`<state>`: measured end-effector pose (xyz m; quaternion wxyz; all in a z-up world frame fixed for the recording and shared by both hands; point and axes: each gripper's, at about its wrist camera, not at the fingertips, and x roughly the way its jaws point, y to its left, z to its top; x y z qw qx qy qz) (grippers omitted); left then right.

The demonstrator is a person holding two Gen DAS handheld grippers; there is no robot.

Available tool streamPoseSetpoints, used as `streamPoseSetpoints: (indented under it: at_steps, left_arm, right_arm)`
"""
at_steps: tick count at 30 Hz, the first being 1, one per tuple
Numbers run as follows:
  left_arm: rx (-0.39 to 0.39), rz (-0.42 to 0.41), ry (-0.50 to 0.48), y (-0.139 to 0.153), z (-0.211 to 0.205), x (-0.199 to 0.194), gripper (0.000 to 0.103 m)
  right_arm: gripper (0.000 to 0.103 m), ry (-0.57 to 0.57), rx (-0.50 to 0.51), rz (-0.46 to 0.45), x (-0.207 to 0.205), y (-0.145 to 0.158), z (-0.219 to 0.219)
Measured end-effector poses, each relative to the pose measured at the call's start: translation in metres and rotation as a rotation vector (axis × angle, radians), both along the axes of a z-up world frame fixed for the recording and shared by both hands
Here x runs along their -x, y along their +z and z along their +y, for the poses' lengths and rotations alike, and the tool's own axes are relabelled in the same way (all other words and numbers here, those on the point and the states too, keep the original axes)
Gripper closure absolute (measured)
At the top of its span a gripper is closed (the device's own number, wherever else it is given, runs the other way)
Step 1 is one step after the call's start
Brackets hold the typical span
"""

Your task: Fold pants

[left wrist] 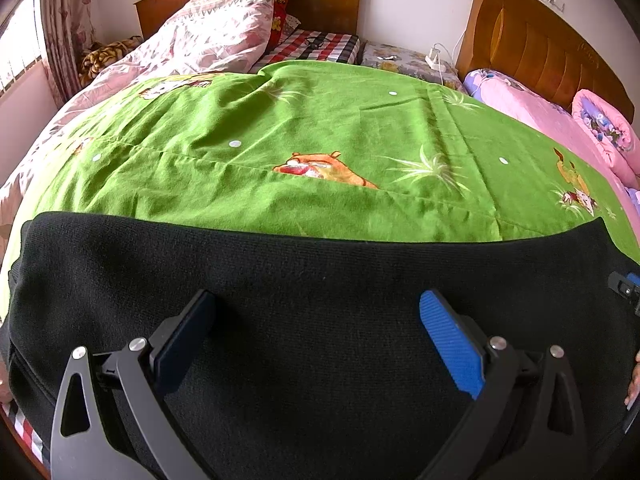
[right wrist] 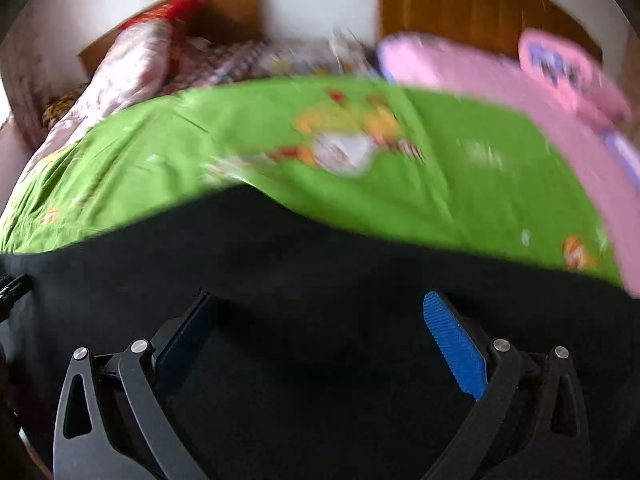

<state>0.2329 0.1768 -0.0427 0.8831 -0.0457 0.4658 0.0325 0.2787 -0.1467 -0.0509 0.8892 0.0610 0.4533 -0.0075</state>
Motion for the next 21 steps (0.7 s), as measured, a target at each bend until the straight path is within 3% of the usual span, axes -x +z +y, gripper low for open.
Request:
streamPoseSetpoints:
  at_steps: [5, 8, 12, 14, 17, 19, 21]
  left_arm:
    - [-0.007, 0.003, 0.002, 0.0, 0.0, 0.0, 0.001]
    - [0.0, -0.003, -0.002, 0.0, 0.0, 0.0, 0.001]
    - [0.105, -0.099, -0.015, 0.016, 0.012, 0.02, 0.002]
    - [0.18, -0.182, -0.021, 0.03, 0.023, 0.047, 0.002]
    - [0.219, -0.277, 0.016, 0.049, 0.048, 0.079, 0.002]
    - [0.217, -0.271, 0.07, 0.054, 0.077, 0.085, 0.002]
    - [0.263, -0.267, 0.141, 0.058, 0.114, 0.095, 0.002]
  right_arm:
    - [0.004, -0.029, 0.007, -0.008, -0.006, -0.004, -0.004]
    - [0.004, -0.035, -0.082, -0.041, 0.005, 0.001, -0.017]
    - [0.004, -0.059, -0.148, -0.075, 0.018, 0.016, -0.023]
    - [0.004, 0.034, -0.161, -0.124, 0.035, 0.035, 0.001]
    - [0.004, 0.206, -0.094, -0.182, 0.056, 0.059, 0.06]
    - [0.004, 0.32, -0.081, -0.188, 0.067, 0.065, 0.1]
    - [0.004, 0.443, -0.058, -0.171, 0.077, 0.064, 0.143]
